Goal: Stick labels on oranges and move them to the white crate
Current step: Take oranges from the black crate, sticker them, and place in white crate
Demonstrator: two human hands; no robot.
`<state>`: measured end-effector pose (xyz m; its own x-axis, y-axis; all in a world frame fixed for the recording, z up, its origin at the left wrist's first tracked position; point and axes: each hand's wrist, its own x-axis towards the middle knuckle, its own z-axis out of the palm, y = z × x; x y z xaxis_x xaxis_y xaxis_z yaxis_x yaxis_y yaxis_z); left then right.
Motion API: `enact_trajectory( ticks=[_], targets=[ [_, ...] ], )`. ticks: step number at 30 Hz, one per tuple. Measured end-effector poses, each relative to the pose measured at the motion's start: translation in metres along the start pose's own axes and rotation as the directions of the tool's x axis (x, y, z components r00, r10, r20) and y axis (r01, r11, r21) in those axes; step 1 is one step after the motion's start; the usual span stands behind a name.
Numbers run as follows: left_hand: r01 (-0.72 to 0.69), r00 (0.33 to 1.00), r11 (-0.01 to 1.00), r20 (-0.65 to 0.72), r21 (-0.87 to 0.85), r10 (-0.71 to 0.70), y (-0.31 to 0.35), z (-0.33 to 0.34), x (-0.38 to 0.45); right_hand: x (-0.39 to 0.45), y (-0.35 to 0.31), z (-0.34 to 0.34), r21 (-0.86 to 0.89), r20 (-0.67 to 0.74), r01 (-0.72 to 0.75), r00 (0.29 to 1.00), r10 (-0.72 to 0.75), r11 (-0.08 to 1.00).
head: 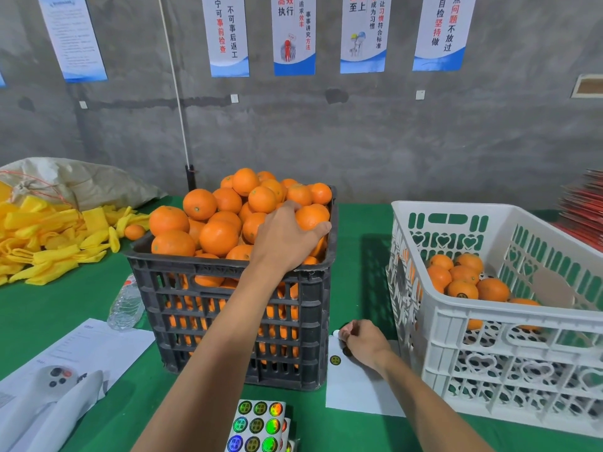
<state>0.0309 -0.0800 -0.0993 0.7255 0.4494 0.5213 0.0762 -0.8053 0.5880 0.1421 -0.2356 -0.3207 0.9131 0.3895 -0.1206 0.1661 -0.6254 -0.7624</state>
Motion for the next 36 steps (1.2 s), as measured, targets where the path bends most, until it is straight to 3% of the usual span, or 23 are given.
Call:
enact_trajectory(
  ticks=[3, 6, 8, 12, 16, 18, 21, 23, 25, 27, 30, 33, 36],
  targets=[
    [-0.017, 1.000, 1.000, -0.001, -0.014, 0.017, -0.001, 0.001, 0.000, -0.009, -0.028, -0.010, 0.290, -0.266, 0.030, 0.963, 0.050, 0.957],
    [-0.033, 0.999, 0.998, 0.012, -0.058, 0.033, 0.001, 0.001, 0.002, -0.021, -0.082, -0.044, 0.451, -0.587, 0.320, 0.810, 0.006, 0.833],
    [-0.065, 0.996, 0.993, 0.054, -0.094, 0.070, 0.007, 0.002, 0.007, -0.029, -0.119, -0.070, 0.443, -0.673, 0.464, 0.738, -0.058, 0.767],
    [-0.150, 0.987, 0.978, 0.028, -0.144, 0.156, 0.020, 0.008, 0.011, -0.047, -0.165, -0.100, 0.385, -0.635, 0.563, 0.737, -0.233, 0.732],
    [-0.243, 0.970, 0.969, -0.010, -0.048, 0.243, 0.023, 0.012, 0.019, -0.063, -0.169, -0.113, 0.674, -0.409, 0.460, 0.884, -0.226, 0.578],
    [-0.305, 0.951, 0.952, 0.045, 0.000, 0.304, 0.026, 0.014, 0.022, -0.065, -0.171, -0.113, 0.734, -0.324, 0.404, 0.915, -0.242, 0.547],
    [-0.422, 0.888, 0.895, 0.134, -0.145, 0.440, 0.028, 0.019, 0.018, -0.062, -0.177, -0.114, 0.771, -0.393, 0.398, 0.911, -0.120, 0.497],
    [-0.377, 0.910, 0.920, 0.142, -0.105, 0.389, 0.022, 0.014, 0.021, -0.062, -0.178, -0.122, 0.885, -0.398, 0.372, 0.916, 0.041, 0.281],
    [-0.222, 0.970, 0.965, 0.136, 0.140, 0.203, 0.009, 0.004, 0.031, -0.060, -0.175, -0.133, 0.933, -0.355, 0.361, 0.922, 0.155, -0.010],
    [-0.003, 0.994, 0.906, 0.097, 0.423, -0.042, -0.005, -0.006, 0.038, -0.057, -0.168, -0.142, 0.915, -0.327, 0.365, 0.920, 0.214, -0.170],
    [0.149, 0.976, 0.825, 0.052, 0.546, -0.211, -0.019, -0.012, 0.043, -0.054, -0.157, -0.142, 0.925, -0.342, 0.368, 0.916, 0.211, -0.095],
    [0.214, 0.956, 0.796, 0.048, 0.566, -0.291, -0.027, -0.012, 0.051, -0.053, -0.146, -0.130, 0.901, -0.434, 0.427, 0.887, 0.156, 0.077],
    [0.178, 0.954, 0.752, 0.075, 0.635, -0.289, -0.026, -0.011, 0.056, -0.049, -0.133, -0.109, 0.861, -0.459, 0.418, 0.884, 0.091, 0.289]
  ],
)
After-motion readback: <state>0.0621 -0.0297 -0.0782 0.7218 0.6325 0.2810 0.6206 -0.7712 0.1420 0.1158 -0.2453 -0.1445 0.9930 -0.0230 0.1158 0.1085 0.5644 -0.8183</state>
